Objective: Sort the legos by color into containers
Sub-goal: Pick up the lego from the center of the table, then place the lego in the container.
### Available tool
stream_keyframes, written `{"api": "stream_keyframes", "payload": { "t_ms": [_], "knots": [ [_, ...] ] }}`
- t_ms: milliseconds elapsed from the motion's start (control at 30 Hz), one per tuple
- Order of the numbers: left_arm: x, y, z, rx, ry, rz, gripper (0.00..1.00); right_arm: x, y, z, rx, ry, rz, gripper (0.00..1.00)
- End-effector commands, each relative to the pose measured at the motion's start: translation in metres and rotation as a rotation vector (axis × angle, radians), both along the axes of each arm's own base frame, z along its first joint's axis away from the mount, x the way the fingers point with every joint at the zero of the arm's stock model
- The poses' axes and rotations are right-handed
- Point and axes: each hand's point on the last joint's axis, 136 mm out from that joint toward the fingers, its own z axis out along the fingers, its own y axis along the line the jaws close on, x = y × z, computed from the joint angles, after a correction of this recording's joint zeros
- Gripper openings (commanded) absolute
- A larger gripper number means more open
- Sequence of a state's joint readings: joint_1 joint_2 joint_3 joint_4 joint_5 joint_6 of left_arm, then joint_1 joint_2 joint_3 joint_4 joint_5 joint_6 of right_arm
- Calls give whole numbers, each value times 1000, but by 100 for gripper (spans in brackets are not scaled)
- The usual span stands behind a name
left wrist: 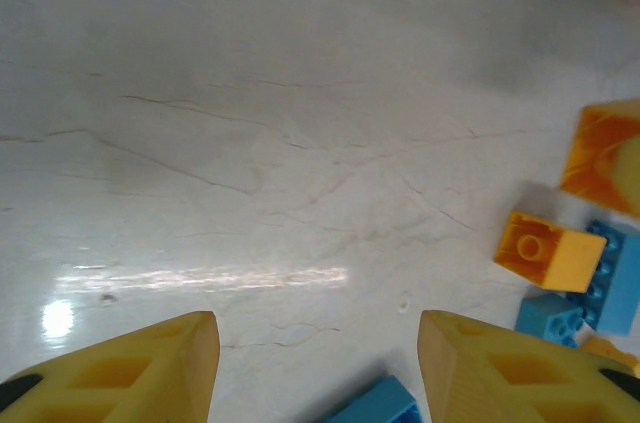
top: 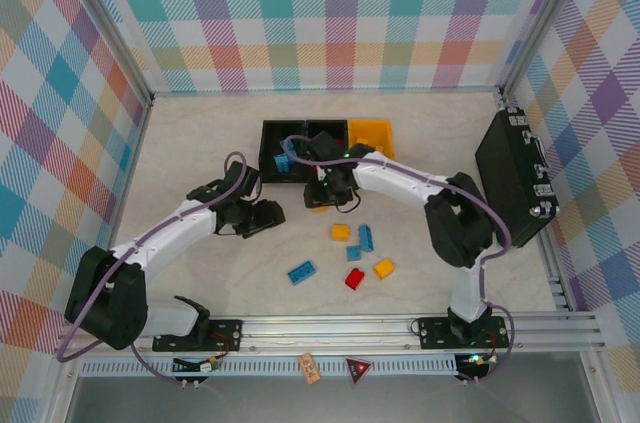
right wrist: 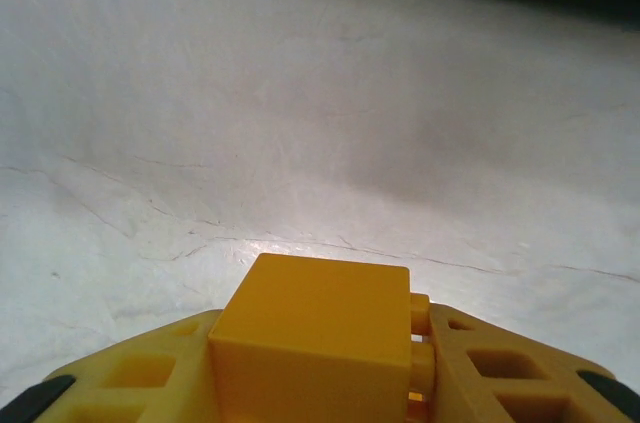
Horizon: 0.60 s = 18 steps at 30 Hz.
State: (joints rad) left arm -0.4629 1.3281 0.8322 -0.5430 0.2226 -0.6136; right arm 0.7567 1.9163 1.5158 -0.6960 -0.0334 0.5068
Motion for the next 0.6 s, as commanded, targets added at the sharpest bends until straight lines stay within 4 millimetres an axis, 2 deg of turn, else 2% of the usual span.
{"api": "stream_keyframes", "payload": {
  "t_ms": [0,200,333,467,567],
  "knots": [
    [12,-30,15,-65,-45,-59,55,13,-31,20,-22,-52,-40,38],
    [23,-69,21,-88,-67,-134,55,40,-78,38,-13,-94,-145,39],
    [28,-90,22,-94,-76,-177,55,62,-105,40,-27,-100,-212,40],
    [28,-103,20,-93,-70,-204,55,83,-124,37,-58,-112,-274,40],
    [27,-106,19,-88,-69,-210,55,97,-131,33,-83,-117,-299,41]
  ]
}}
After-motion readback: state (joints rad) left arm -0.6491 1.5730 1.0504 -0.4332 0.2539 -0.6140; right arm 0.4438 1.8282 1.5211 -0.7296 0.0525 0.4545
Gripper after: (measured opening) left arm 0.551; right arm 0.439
